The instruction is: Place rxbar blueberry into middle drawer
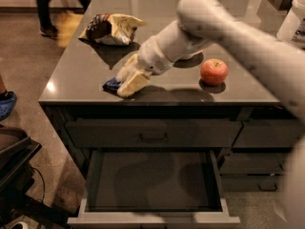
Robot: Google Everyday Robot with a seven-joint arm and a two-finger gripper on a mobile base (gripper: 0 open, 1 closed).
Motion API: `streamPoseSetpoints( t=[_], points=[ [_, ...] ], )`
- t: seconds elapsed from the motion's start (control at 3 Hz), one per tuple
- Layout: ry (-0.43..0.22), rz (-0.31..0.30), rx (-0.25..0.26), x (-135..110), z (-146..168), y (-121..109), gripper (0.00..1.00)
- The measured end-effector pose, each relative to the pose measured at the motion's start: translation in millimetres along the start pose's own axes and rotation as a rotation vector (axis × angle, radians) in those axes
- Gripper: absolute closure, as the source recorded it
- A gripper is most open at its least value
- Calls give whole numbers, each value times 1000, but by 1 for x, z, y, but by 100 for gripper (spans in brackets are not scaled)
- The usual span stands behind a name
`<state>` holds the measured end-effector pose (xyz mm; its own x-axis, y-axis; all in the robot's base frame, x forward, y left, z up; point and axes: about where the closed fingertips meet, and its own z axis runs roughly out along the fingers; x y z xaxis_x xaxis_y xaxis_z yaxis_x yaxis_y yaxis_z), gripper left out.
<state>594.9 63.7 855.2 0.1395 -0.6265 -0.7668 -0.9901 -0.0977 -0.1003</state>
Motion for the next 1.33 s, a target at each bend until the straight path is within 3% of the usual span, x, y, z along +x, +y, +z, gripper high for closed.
streamPoseSetpoints(
  t=[0.33, 0.67, 1.0, 1.33],
  points=[
    [0, 160, 141, -16, -47, 44, 100],
    [-14, 329, 240, -18, -70, 100, 100],
    [-22, 461, 299, 6, -62, 153, 100],
    [-42, 560, 313, 55, -34, 186, 100]
  ],
)
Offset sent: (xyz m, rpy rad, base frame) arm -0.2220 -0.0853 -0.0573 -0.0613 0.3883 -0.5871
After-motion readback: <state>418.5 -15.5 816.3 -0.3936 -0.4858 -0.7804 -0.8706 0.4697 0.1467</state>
